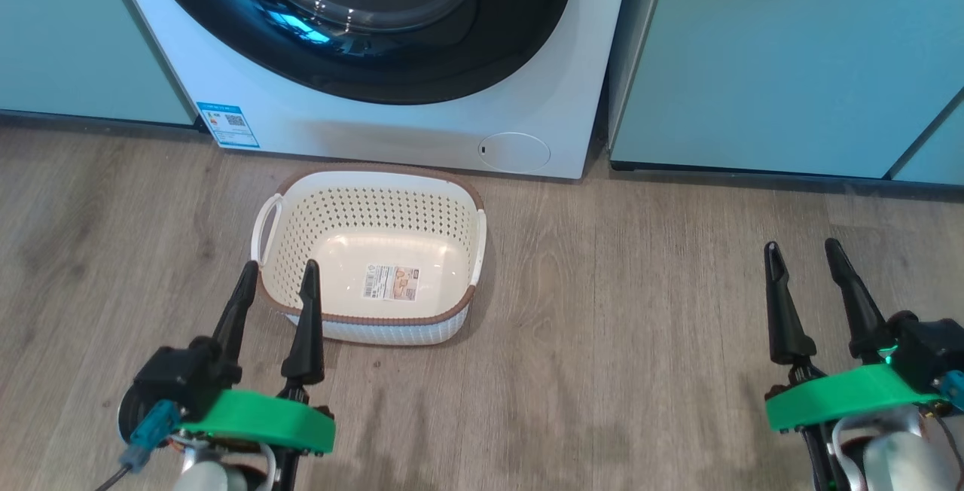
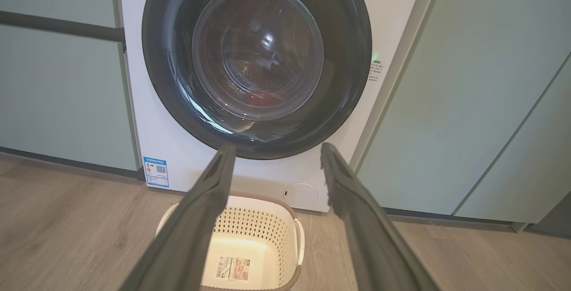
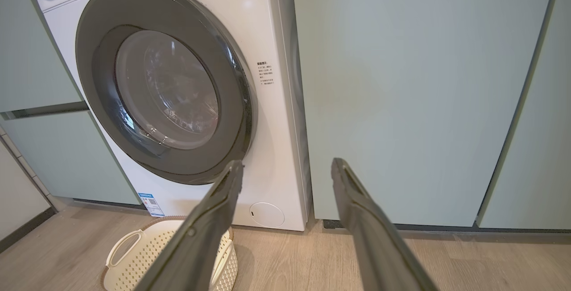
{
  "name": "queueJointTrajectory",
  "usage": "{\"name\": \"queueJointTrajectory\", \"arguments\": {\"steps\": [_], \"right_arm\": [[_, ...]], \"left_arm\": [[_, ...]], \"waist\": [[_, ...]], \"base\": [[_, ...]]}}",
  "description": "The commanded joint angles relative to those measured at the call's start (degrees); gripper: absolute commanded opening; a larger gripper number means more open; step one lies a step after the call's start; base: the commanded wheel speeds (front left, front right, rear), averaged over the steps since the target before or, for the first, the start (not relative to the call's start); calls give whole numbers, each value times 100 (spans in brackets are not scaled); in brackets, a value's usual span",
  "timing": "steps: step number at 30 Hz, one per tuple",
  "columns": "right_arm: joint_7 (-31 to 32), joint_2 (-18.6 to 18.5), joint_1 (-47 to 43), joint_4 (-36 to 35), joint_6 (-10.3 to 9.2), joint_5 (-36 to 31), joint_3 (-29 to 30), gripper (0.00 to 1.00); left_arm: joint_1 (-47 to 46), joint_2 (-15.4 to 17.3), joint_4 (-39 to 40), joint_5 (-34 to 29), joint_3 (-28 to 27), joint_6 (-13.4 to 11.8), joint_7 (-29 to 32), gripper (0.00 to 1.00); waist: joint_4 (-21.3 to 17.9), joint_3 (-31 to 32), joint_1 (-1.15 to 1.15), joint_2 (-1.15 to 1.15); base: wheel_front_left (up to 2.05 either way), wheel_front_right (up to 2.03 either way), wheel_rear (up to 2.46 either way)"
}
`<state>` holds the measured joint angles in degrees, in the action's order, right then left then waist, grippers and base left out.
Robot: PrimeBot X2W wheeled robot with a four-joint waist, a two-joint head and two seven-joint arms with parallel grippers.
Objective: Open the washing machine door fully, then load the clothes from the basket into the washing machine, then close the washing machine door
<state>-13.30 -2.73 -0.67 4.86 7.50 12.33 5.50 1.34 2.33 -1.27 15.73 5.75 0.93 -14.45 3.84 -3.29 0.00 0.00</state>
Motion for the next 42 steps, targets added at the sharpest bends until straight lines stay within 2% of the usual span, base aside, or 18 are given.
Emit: {"name": "queueJointTrajectory", "arguments": {"steps": [1, 2, 3, 7, 42], "right_arm": [[-65, -15, 136, -175, -1, 23, -110, 100], [-63, -15, 136, -178, -1, 21, -108, 100], [1, 1, 0, 18, 0, 1, -2, 0], [23, 5, -64, 395, 1, 24, -33, 0], [554, -18, 144, 541, 1, 2278, -18, 0]], "left_arm": [[-150, 54, 202, 31, -162, 16, -55, 100], [-148, 54, 202, 57, -162, 17, -55, 100], [1, -4, -17, 47, -1, -4, 2, 0], [112, -18, -387, 67, 7, -7, 36, 0], [-128, 111, -642, 2320, -191, 179, 495, 0]], "waist": [[3, -1, 0, 0], [4, -2, 0, 0], [4, -2, 0, 0], [3, -1, 0, 0], [-106, 87, 0, 0]], "base": [[0, 0, 0], [0, 0, 0], [0, 0, 0], [0, 0, 0], [0, 0, 0]]}}
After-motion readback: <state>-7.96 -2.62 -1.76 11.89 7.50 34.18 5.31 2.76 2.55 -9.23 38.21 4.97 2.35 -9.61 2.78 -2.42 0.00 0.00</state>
